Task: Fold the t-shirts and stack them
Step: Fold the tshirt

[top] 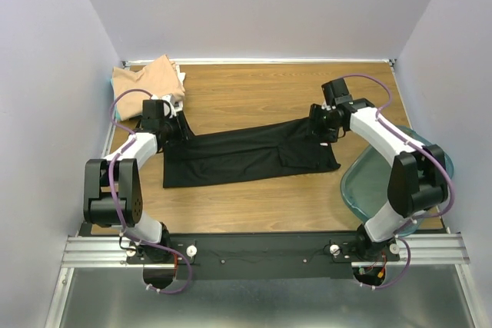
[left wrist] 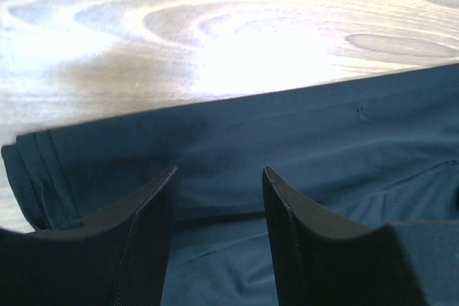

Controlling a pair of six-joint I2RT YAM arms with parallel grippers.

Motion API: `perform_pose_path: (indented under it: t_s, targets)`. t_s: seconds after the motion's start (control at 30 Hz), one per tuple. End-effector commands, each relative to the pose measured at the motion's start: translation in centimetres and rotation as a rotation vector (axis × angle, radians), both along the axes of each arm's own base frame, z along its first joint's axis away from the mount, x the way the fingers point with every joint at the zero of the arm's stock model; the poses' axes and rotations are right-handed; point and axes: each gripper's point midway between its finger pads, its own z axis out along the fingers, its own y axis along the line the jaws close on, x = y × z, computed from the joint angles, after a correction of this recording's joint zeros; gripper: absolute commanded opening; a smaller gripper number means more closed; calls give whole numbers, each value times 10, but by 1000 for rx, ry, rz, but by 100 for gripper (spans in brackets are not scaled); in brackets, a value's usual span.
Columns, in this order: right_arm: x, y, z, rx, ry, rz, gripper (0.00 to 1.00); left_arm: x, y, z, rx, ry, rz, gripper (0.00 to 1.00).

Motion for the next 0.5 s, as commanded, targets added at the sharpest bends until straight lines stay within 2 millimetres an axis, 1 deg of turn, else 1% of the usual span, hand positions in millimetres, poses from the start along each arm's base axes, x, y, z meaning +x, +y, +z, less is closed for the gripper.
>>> perform_pose_path:
  t_s: [0.0, 0.1, 0.13, 0.17, 0.23, 0.27, 0.33, 0.37, 0.4, 0.47]
  targets:
    - [20, 15, -19, 48, 18, 40, 63, -1, -7, 0, -1, -35, -57, 57]
    - [32, 21, -31, 70, 23, 29, 64, -10, -9, -20, -16, 19, -69, 57]
    - [35, 24, -34, 75, 26, 28, 64, -16, -10, -27, -23, 43, -70, 57]
    - [39, 24, -44, 72, 37, 23, 64, -20, -11, -31, -28, 58, -71, 57]
    - [46, 23, -53, 56, 39, 8, 64, -28, -11, -38, -29, 81, -66, 57]
    - [51, 23, -61, 44, 49, 3, 64, -30, -11, -38, -30, 83, -65, 57]
    - [58, 19, -69, 15, 49, -5, 64, -38, -11, -42, -31, 103, -64, 57]
    - [64, 19, -79, 2, 63, -8, 64, -41, -11, -41, -32, 106, -63, 57]
    - [67, 17, -84, -18, 65, -15, 64, -49, -20, -43, -33, 122, -90, 57]
    - [75, 14, -94, -42, 72, -24, 64, -54, -24, -41, -36, 129, -93, 56]
